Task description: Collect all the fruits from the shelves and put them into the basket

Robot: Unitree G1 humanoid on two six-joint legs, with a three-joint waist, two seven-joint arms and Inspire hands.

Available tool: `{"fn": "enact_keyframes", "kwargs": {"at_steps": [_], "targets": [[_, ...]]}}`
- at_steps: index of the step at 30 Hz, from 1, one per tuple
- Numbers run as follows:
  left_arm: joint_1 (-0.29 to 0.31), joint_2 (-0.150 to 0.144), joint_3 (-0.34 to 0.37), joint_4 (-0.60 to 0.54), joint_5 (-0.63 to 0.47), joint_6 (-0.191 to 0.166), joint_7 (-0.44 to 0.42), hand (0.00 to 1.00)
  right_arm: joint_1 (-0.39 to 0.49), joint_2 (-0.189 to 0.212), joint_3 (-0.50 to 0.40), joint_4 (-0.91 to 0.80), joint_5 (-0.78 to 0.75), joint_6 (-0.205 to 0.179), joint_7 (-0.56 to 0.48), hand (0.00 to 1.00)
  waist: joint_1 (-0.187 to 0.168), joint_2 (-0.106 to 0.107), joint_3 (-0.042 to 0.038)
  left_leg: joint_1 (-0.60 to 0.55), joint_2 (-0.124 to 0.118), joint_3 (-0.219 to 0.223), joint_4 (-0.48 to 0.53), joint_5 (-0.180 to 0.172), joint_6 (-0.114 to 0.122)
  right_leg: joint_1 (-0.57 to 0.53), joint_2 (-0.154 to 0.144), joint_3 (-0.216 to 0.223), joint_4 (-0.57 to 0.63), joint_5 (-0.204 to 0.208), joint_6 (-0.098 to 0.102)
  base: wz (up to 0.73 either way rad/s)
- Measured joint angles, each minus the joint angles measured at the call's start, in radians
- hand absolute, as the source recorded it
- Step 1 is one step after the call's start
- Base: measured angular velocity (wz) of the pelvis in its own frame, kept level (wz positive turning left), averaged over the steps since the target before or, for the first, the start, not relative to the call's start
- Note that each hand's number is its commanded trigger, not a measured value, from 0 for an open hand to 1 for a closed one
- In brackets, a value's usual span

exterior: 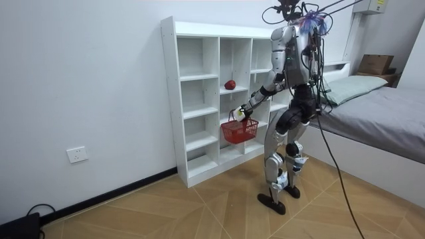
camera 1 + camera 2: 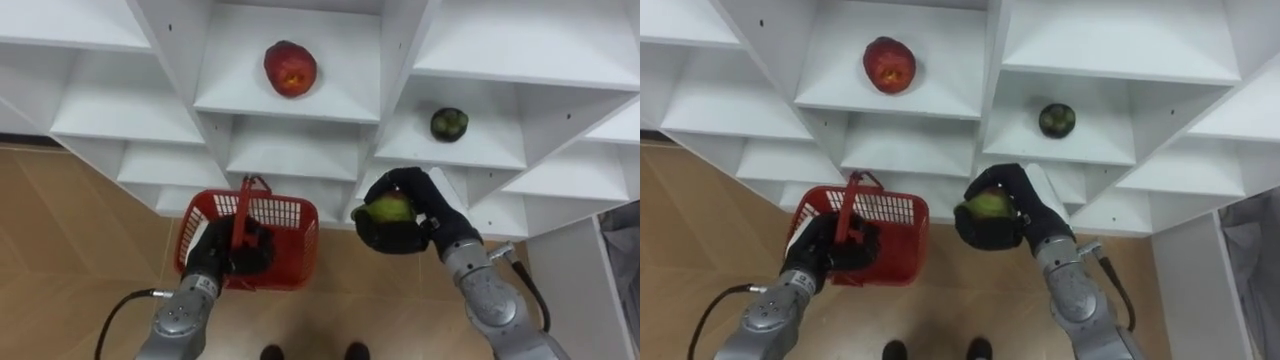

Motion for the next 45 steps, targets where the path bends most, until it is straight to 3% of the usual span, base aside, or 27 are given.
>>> {"fn": "enact_keyframes", "kwargs": {"at_steps": [7, 21, 35, 45], "targets": [[0.019, -0.015, -0.033, -0.031, 0.0, 0.0, -0.018, 1.0, 0.002, -0.004, 0.019, 0.012, 0.001, 0.001, 0.0, 1.0, 0.021, 0.017, -0.0105, -0.006, 0.001, -0.001, 0.006, 0.002, 0.003, -0.01, -0.006, -0.001, 0.015, -0.001, -0.001, 0.0], [0.028, -0.044, -0.045, -0.045, -0.001, 0.0, -0.042, 1.0, 0.0, 0.002, 0.041, 0.012, 0.002, 0.003, 0.004, 1.0, 0.022, 0.017, -0.0102, -0.08, 0.001, -0.01, 0.032, 0.006, 0.007, -0.066, -0.012, -0.024, 0.03, -0.002, -0.003, 0.04], [0.032, -0.042, -0.146, -0.046, -0.002, 0.0, -0.051, 1.0, -0.002, 0.028, 0.082, 0.011, 0.001, 0.003, 0.003, 1.0, 0.021, 0.014, -0.0074, -0.088, 0.001, -0.007, 0.031, 0.006, 0.007, -0.074, -0.015, -0.026, 0.032, -0.009, -0.002, 0.01], [0.032, -0.043, -0.153, -0.047, -0.001, 0.0, -0.062, 1.0, -0.006, 0.028, 0.112, 0.003, 0.003, 0.003, 0.004, 1.0, 0.021, 0.019, -0.0044, -0.099, 0.001, -0.005, 0.025, 0.005, 0.007, -0.087, -0.014, -0.026, 0.031, -0.009, -0.002, 0.0]]}}
